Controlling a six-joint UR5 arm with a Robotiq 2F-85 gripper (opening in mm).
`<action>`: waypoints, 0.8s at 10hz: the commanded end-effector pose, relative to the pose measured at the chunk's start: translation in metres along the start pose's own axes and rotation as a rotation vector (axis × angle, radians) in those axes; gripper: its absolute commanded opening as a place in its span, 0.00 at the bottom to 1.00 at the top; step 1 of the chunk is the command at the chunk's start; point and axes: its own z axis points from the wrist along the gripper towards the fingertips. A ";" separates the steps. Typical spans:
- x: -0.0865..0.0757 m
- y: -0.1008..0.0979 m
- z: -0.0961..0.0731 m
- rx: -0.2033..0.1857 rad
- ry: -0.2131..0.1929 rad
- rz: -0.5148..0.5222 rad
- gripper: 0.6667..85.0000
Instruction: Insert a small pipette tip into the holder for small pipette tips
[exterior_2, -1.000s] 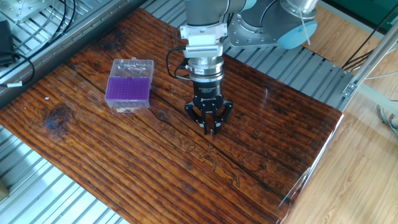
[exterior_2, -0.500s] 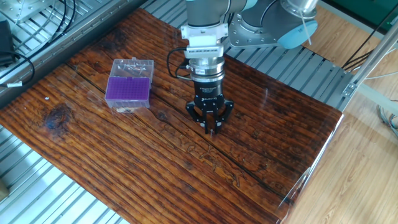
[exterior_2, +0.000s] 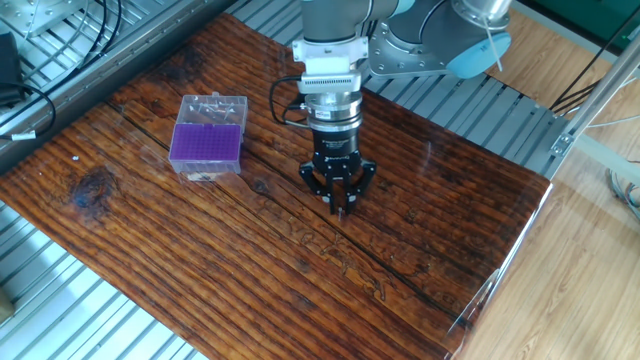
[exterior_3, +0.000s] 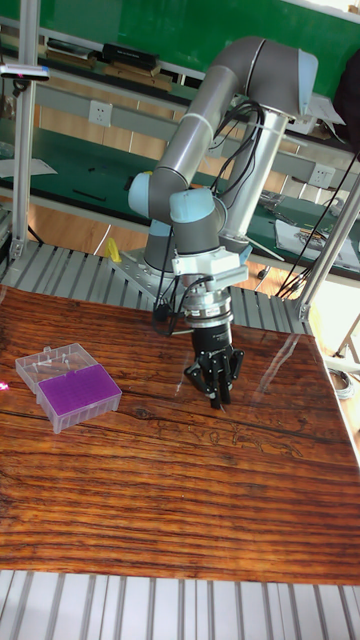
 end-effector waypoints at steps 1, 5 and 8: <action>-0.007 0.004 -0.002 -0.020 -0.025 0.018 0.30; -0.009 0.006 -0.003 -0.016 -0.030 0.020 0.27; -0.008 0.004 -0.003 -0.010 -0.029 0.018 0.27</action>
